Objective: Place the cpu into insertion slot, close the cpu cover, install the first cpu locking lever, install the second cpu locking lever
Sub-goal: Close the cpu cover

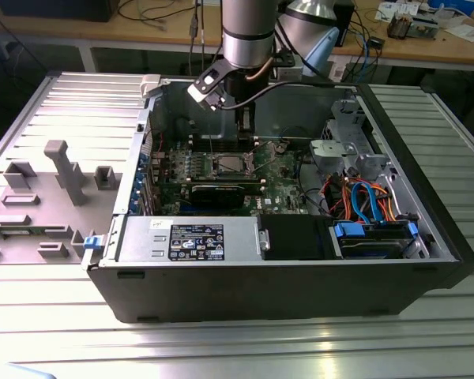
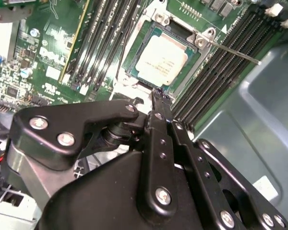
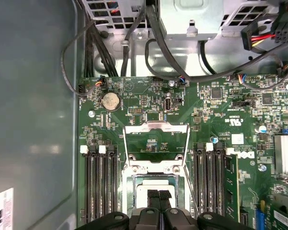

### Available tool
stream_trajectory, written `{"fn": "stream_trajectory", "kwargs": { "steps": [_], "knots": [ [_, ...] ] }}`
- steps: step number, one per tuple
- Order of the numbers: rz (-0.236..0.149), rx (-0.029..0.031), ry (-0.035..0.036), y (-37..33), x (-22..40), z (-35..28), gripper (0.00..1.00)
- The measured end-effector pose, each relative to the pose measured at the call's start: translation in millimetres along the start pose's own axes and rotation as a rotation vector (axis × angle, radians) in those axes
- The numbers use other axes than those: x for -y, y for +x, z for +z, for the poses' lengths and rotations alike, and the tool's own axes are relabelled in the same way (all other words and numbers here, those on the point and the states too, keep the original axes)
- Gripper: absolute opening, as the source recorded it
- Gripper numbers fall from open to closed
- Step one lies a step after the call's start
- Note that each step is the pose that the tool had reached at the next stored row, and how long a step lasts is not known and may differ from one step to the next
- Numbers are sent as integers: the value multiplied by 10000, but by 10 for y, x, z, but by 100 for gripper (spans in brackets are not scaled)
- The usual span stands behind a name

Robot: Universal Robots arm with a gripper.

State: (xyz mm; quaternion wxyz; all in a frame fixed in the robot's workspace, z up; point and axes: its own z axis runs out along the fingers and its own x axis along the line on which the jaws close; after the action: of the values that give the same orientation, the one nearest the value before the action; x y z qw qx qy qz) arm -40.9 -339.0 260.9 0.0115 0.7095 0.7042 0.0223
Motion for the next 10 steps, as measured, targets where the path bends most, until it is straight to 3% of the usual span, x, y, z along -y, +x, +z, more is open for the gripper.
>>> {"fn": "stream_trajectory", "kwargs": {
  "steps": [5, 10],
  "knots": [
    [-1, 0, 1, 0, -67, -4, 11],
    [0, -1, 0, 1, -195, 2, 11]
  ]
}}
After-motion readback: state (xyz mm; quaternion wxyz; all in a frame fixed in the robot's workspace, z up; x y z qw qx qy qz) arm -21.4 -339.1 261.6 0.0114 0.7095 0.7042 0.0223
